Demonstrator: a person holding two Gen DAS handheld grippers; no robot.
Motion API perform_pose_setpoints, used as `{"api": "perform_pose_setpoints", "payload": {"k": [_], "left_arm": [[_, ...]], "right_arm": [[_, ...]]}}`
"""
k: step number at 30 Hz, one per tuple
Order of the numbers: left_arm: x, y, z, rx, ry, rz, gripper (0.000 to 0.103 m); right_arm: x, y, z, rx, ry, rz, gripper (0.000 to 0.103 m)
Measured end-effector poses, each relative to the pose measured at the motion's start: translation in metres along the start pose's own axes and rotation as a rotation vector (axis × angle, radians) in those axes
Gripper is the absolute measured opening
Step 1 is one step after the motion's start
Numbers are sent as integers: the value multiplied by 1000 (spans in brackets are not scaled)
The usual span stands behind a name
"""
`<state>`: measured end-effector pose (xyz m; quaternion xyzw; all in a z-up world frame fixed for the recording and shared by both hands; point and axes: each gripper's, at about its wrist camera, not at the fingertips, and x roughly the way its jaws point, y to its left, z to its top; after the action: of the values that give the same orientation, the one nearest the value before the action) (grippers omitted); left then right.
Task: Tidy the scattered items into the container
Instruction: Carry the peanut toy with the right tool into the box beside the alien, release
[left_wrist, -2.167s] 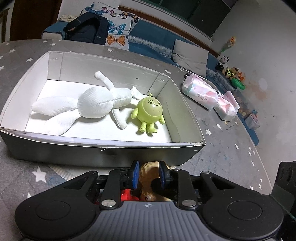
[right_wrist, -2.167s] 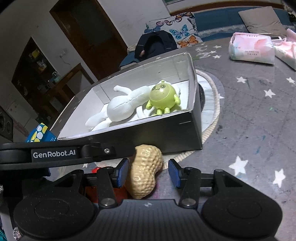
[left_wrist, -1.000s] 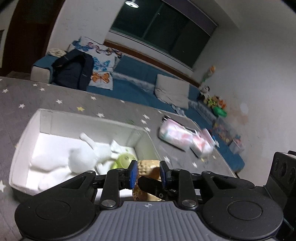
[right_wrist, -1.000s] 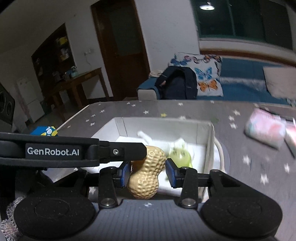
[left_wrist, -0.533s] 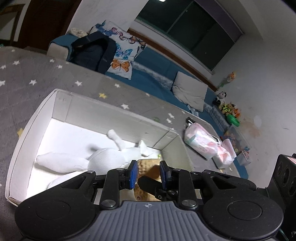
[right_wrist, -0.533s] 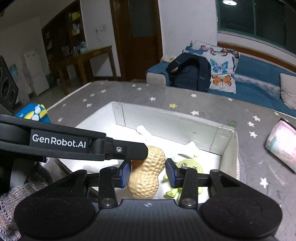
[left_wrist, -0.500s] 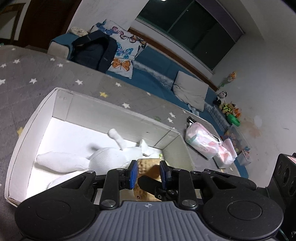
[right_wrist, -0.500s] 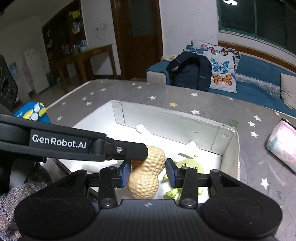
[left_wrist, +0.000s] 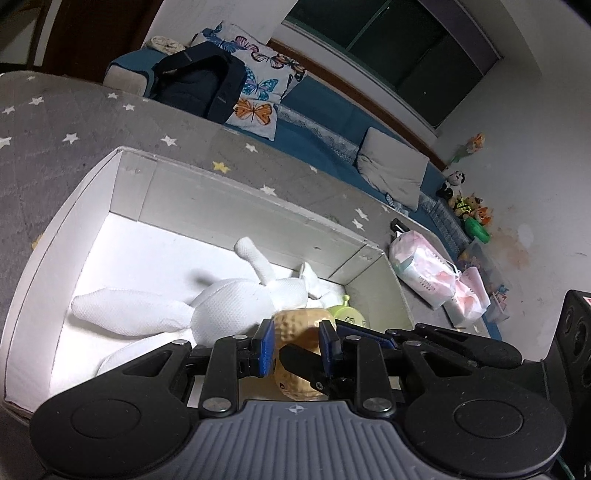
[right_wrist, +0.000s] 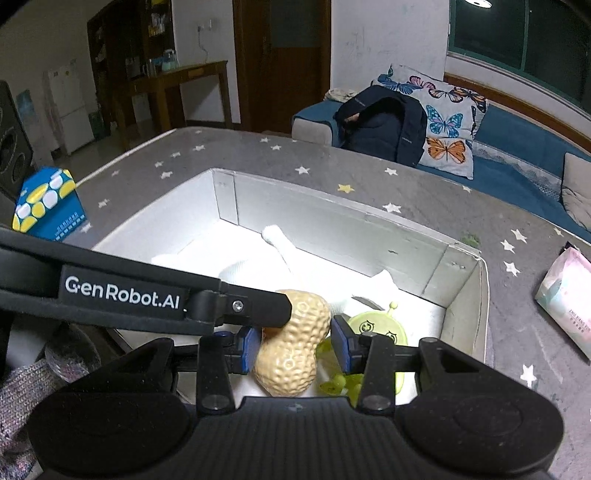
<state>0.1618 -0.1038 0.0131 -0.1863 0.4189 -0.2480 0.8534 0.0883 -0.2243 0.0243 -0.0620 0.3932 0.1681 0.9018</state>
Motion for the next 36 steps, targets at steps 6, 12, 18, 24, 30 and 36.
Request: {"api": "perform_pose_setpoints", "payload": {"k": [6, 12, 18, 24, 30, 36], "left_arm": [[3, 3, -1, -8, 3, 4, 27], [-1, 3, -2, -8, -6, 8, 27], [-5, 4, -3, -9, -16, 13, 27], [-13, 4, -2, -8, -30, 11, 27], [-24, 3, -4, -5, -45, 18, 27], [-43, 0, -11, 8, -72, 13, 28]], "right_arm": [[5, 0, 0, -8, 12, -10, 41], [6, 0, 1, -5, 14, -15, 41], [5, -2, 0, 4, 13, -17, 42], [1, -2, 0, 7, 3, -19, 43], [-11, -3, 0, 23, -26, -23, 43], [-34, 0, -6, 41, -73, -10, 43]]}}
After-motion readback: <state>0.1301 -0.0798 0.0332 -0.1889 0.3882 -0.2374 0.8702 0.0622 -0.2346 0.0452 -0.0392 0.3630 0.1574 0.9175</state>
